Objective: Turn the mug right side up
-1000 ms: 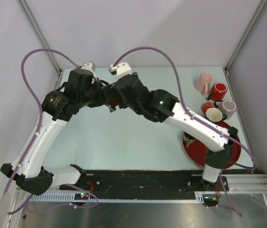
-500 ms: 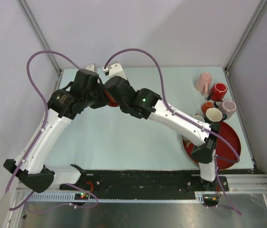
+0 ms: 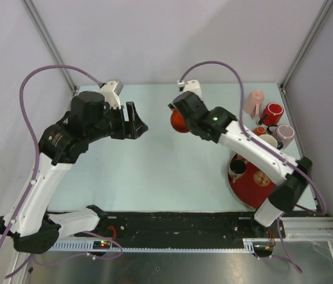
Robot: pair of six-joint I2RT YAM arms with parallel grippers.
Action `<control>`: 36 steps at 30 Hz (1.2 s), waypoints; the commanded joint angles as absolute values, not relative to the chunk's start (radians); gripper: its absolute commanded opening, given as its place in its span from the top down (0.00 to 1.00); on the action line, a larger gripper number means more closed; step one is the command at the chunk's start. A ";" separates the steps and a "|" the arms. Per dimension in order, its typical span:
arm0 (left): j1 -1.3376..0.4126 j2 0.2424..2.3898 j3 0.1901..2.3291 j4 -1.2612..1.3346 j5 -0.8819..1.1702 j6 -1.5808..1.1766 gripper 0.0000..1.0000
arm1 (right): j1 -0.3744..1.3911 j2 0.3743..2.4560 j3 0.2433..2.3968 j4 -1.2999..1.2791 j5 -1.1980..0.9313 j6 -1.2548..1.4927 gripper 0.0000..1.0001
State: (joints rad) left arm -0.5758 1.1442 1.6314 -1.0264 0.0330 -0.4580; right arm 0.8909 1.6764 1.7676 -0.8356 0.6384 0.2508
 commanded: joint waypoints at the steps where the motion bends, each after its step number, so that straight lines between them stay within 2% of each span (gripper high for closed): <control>1: -0.593 1.102 1.684 -0.977 0.106 -0.303 0.25 | 0.806 1.438 1.683 -0.719 0.658 0.366 1.00; 5: -0.594 1.089 1.693 -0.973 -0.003 -0.185 0.21 | 0.657 1.222 1.499 -0.719 0.695 0.467 1.00; 7: -0.595 1.083 1.679 -0.971 -0.046 -0.136 0.14 | 0.535 1.084 1.406 -0.719 0.712 0.519 1.00; 10: -0.594 1.071 1.629 -0.967 -0.068 -0.068 0.04 | 0.297 0.882 1.259 -0.723 0.697 0.609 1.00; 14: -0.593 1.058 1.545 -0.966 -0.078 -0.053 0.01 | -0.035 0.695 1.060 -0.759 0.644 0.759 1.00; 20: -0.594 1.039 1.486 -0.966 -0.054 -0.048 0.01 | -0.517 0.660 0.881 -0.816 0.351 0.817 1.00; 23: -0.593 1.024 1.470 -0.966 -0.059 -0.042 0.01 | -0.688 0.693 0.800 -0.760 0.172 0.769 1.00; 31: -0.594 1.005 1.459 -0.966 -0.078 -0.032 0.02 | -0.776 0.895 0.752 -0.703 0.055 0.676 1.00; 36: -0.593 1.013 1.460 -0.966 -0.117 -0.013 0.02 | -0.736 0.971 0.751 -0.690 0.158 0.631 1.00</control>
